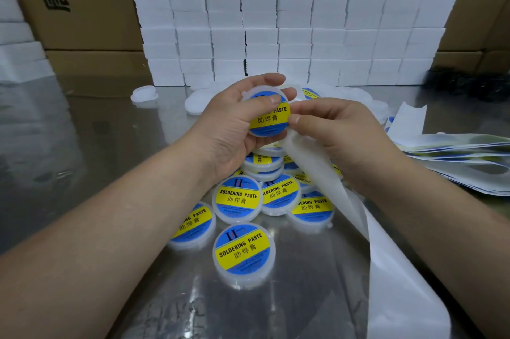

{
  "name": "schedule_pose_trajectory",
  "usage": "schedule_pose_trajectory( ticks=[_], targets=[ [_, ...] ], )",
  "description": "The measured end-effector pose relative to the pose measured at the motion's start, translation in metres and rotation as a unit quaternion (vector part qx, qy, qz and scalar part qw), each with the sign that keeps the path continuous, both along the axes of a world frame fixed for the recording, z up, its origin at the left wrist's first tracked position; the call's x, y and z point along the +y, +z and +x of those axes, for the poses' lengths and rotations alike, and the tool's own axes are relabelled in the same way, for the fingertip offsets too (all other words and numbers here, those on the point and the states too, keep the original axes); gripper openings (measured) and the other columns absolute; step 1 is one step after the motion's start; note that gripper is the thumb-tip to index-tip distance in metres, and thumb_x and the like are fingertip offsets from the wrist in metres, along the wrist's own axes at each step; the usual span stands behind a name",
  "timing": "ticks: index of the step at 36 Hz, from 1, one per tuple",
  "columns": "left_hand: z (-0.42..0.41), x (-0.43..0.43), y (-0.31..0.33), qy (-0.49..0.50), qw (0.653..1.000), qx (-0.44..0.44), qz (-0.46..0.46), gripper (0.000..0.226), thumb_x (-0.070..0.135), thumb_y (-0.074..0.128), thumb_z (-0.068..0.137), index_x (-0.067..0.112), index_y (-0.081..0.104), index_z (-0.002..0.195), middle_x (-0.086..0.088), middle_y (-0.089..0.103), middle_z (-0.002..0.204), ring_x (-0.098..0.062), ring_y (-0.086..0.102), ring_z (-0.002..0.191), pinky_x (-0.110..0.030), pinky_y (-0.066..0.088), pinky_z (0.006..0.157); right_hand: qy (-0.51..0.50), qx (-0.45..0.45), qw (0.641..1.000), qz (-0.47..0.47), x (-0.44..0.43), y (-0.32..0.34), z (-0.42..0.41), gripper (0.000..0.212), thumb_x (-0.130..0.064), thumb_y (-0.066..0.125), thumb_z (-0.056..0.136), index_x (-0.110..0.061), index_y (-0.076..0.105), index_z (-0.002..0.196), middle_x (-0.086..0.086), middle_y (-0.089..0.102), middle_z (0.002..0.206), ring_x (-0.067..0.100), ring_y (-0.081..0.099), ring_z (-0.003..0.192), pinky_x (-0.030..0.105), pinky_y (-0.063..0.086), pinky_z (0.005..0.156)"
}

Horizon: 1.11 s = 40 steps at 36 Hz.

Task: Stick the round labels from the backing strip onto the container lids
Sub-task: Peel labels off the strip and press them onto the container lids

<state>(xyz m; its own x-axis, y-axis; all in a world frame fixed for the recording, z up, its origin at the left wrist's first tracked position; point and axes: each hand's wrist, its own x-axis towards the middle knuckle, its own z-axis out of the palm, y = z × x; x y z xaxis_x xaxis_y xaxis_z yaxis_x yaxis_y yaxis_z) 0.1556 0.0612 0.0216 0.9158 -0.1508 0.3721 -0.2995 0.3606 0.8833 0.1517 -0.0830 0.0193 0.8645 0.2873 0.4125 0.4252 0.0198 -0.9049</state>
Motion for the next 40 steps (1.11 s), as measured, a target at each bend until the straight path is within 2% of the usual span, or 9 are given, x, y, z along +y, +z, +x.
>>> schedule_pose_trajectory(
  ticks=[6,29,34,38,39,40],
  targets=[
    [0.0005,-0.0004,-0.0016,0.005,1.0,-0.002,0.007,0.024,0.001,0.053,0.086,0.023,0.063,0.088,0.002,0.073,0.087,-0.015,0.068,0.076,-0.028,0.057,0.065,0.003,0.0,1.0,0.004,-0.0006,0.0013,-0.0004,0.028,-0.005,0.062,0.083,-0.026,0.073,0.068,-0.009,0.069,0.064,0.001,0.063,0.063,0.014,0.048,0.059],
    [-0.0028,-0.0017,-0.0001,0.024,0.999,-0.001,0.028,0.028,-0.003,0.051,0.088,0.023,0.062,0.088,0.005,0.072,0.086,-0.013,0.068,0.075,-0.027,0.057,0.064,-0.02,-0.001,1.0,-0.015,0.0006,-0.0009,0.0009,0.024,-0.007,0.063,0.082,-0.026,0.073,0.072,-0.007,0.072,0.071,0.002,0.065,0.068,0.015,0.05,0.063],
    [-0.0042,-0.0032,-0.0002,0.085,0.994,-0.023,0.064,0.03,-0.001,0.052,0.089,0.026,0.062,0.088,0.009,0.072,0.087,-0.011,0.068,0.079,-0.026,0.055,0.064,-0.028,-0.006,0.999,-0.033,0.0002,-0.0003,0.0006,0.022,-0.009,0.061,0.082,-0.027,0.073,0.077,-0.005,0.073,0.077,0.002,0.064,0.071,0.016,0.05,0.065],
    [-0.0069,-0.007,0.0005,0.198,0.969,-0.082,0.122,0.032,-0.001,0.051,0.089,0.03,0.059,0.089,0.015,0.069,0.082,-0.002,0.065,0.075,-0.018,0.051,0.055,-0.021,-0.002,0.997,-0.069,0.0037,-0.0029,-0.0002,0.025,-0.011,0.06,0.083,-0.032,0.072,0.08,0.011,0.072,0.09,0.011,0.061,0.078,0.032,0.05,0.075],
    [-0.0074,-0.008,0.0007,0.217,0.964,-0.085,0.126,0.032,-0.001,0.051,0.09,0.031,0.058,0.089,0.016,0.068,0.082,-0.001,0.065,0.072,-0.017,0.05,0.053,-0.023,0.0,0.997,-0.075,0.0043,-0.0035,-0.0002,0.024,-0.011,0.059,0.084,-0.031,0.072,0.081,0.01,0.073,0.089,0.011,0.061,0.078,0.032,0.05,0.076],
    [-0.0076,-0.0083,0.0013,0.233,0.961,-0.084,0.124,0.031,0.0,0.051,0.09,0.031,0.055,0.09,0.016,0.067,0.083,-0.001,0.065,0.069,-0.016,0.049,0.051,-0.032,0.0,0.996,-0.078,0.0043,-0.0038,0.0007,0.023,-0.012,0.06,0.084,-0.03,0.072,0.08,0.002,0.074,0.083,0.006,0.06,0.074,0.027,0.05,0.073]
  ],
)
